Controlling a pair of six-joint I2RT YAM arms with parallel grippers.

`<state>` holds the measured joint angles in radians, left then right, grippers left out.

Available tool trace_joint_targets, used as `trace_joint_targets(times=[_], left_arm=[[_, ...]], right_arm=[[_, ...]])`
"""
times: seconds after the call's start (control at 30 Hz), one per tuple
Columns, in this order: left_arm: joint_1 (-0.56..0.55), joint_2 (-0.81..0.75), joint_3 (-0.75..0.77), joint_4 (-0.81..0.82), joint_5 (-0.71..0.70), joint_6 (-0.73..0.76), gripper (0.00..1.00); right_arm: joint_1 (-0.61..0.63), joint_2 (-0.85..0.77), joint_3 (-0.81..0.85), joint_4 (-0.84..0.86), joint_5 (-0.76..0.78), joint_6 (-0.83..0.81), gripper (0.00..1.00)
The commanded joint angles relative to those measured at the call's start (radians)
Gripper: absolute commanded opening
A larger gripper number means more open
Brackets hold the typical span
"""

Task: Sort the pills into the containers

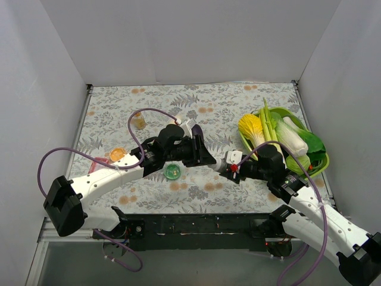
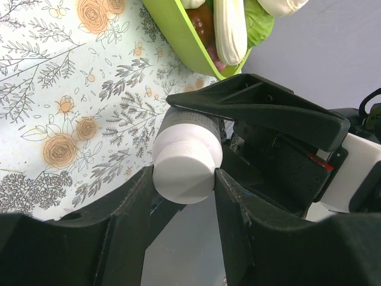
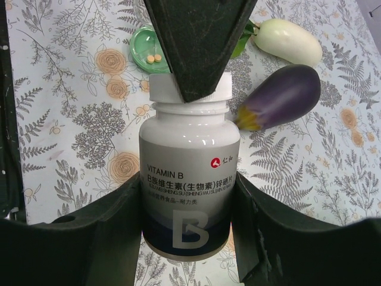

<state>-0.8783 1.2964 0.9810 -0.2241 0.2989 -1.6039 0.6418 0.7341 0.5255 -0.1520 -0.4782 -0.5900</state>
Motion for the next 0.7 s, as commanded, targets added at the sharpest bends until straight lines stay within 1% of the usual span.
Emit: trace_joint_targets(times=[0.0, 0.13, 0.17, 0.2, 0.27, 0.3, 0.33, 0.37, 0.4, 0.43, 0.47, 0.5, 0.57, 0.6, 0.63, 0.67], left_arm=[[-0.007, -0.005, -0.008, 0.035, 0.089, 0.027, 0.36], [-0.007, -0.008, -0.008, 0.043, 0.138, 0.085, 0.33], [-0.005, -0.006, -0.004, 0.037, 0.152, 0.146, 0.29], [-0.005, -0.006, 0.004, 0.028, 0.164, 0.182, 0.29], [-0.005, 0.006, 0.03, -0.016, 0.218, 0.26, 0.28], [-0.005, 0.015, 0.041, -0.032, 0.247, 0.338, 0.28], [-0.005, 0.02, 0.05, -0.064, 0.297, 0.382, 0.28], [-0.005, 0.03, 0.065, -0.081, 0.327, 0.419, 0.28], [-0.005, 0.03, 0.068, -0.093, 0.348, 0.508, 0.28], [-0.005, 0.027, 0.07, -0.112, 0.386, 0.545, 0.28], [-0.005, 0.005, 0.056, -0.115, 0.39, 0.579, 0.28], [-0.005, -0.009, 0.05, -0.113, 0.394, 0.651, 0.28], [-0.005, -0.042, 0.036, -0.118, 0.375, 0.706, 0.3], [-0.005, -0.072, 0.025, -0.118, 0.37, 0.732, 0.32], [-0.005, -0.083, 0.022, -0.116, 0.364, 0.763, 0.34], [-0.004, -0.097, 0.018, -0.109, 0.353, 0.766, 0.36]], right_arm=[[0.001, 0.002, 0.028, 0.094, -0.03, 0.079, 0.01], [-0.005, 0.004, 0.034, 0.097, -0.081, 0.13, 0.01], [-0.005, 0.002, 0.034, 0.097, -0.094, 0.143, 0.01], [-0.007, 0.002, 0.034, 0.094, -0.111, 0.153, 0.01], [-0.008, 0.001, 0.03, 0.091, -0.174, 0.183, 0.01], [-0.01, 0.001, 0.027, 0.092, -0.2, 0.199, 0.01], [-0.011, 0.001, 0.024, 0.104, -0.251, 0.225, 0.01], [-0.014, 0.001, 0.013, 0.117, -0.279, 0.284, 0.01], [-0.016, -0.001, 0.005, 0.132, -0.307, 0.33, 0.01], [-0.019, -0.001, -0.004, 0.191, -0.357, 0.376, 0.01], [-0.03, 0.002, -0.025, 0.219, -0.385, 0.425, 0.01], [-0.034, 0.004, -0.036, 0.259, -0.411, 0.546, 0.01], [-0.053, 0.008, -0.088, 0.405, -0.48, 0.684, 0.01], [-0.057, 0.011, -0.11, 0.458, -0.499, 0.811, 0.01], [-0.063, 0.013, -0.13, 0.51, -0.526, 0.887, 0.01], [-0.076, 0.019, -0.149, 0.637, -0.54, 0.951, 0.01]])
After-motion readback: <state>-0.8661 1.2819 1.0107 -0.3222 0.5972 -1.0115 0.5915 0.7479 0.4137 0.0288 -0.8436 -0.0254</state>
